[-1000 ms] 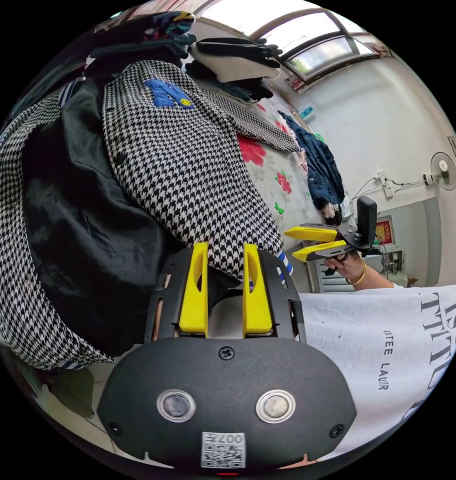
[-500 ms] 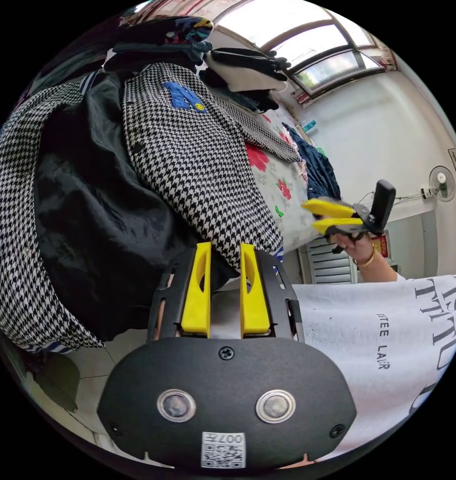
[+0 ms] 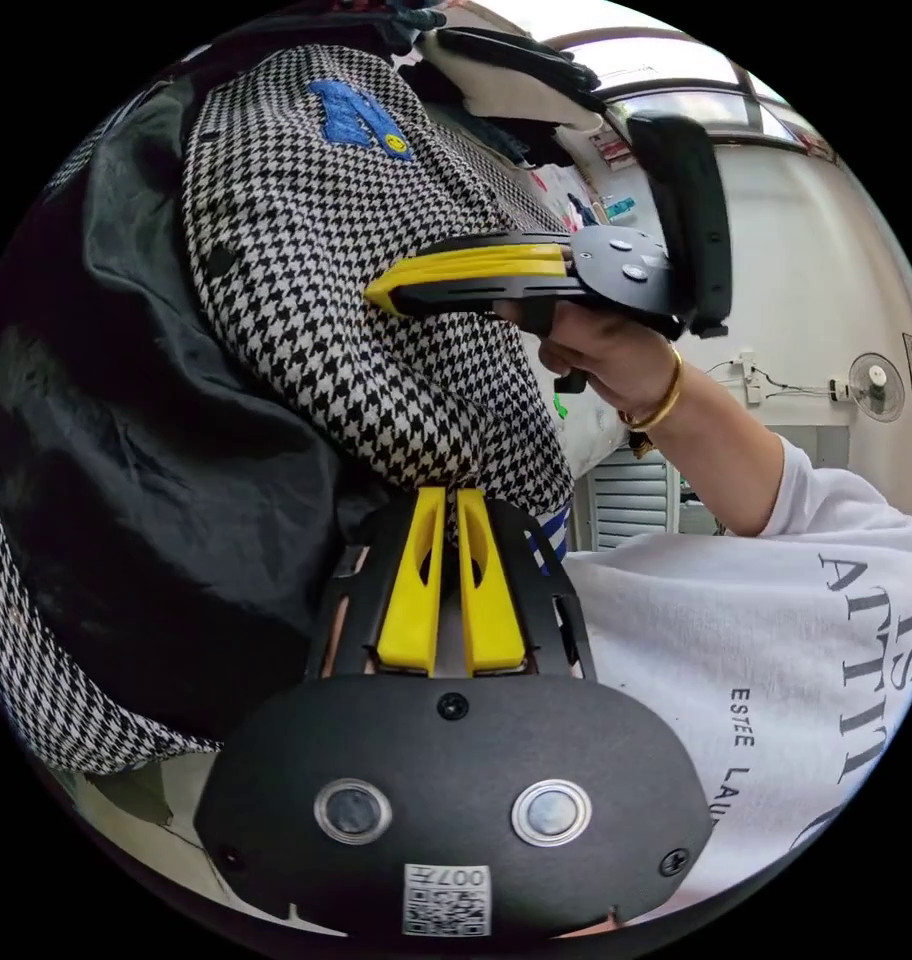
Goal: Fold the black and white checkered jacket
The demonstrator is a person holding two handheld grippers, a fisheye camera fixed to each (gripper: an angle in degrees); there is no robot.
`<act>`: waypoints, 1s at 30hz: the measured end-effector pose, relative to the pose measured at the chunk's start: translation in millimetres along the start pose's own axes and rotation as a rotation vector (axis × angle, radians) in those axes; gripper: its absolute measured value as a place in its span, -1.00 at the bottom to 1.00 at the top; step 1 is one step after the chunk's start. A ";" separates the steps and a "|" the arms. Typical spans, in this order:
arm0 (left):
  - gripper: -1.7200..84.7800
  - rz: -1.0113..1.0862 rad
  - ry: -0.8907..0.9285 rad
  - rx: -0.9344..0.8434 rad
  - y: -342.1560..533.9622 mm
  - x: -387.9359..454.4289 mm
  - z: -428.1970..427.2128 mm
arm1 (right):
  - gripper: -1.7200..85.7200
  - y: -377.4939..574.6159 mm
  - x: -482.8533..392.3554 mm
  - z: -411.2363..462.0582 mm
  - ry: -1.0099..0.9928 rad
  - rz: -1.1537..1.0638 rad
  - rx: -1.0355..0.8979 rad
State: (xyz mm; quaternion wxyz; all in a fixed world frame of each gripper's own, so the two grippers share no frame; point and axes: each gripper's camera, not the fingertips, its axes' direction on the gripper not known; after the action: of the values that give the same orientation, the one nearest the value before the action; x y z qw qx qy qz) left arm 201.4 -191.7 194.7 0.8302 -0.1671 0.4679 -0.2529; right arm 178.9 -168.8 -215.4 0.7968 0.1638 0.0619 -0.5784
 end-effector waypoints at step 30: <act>-0.75 -0.009 -0.122 0.090 32.0 30.5 48.5 | -0.74 130.8 -91.5 19.2 -0.128 -0.057 0.123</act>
State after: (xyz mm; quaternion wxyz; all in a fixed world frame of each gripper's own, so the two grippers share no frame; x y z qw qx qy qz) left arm 264.9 -181.2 181.7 0.8627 -0.1467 0.4037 -0.2670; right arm 270.8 -56.4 -146.3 0.7709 0.1732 -0.0199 -0.6126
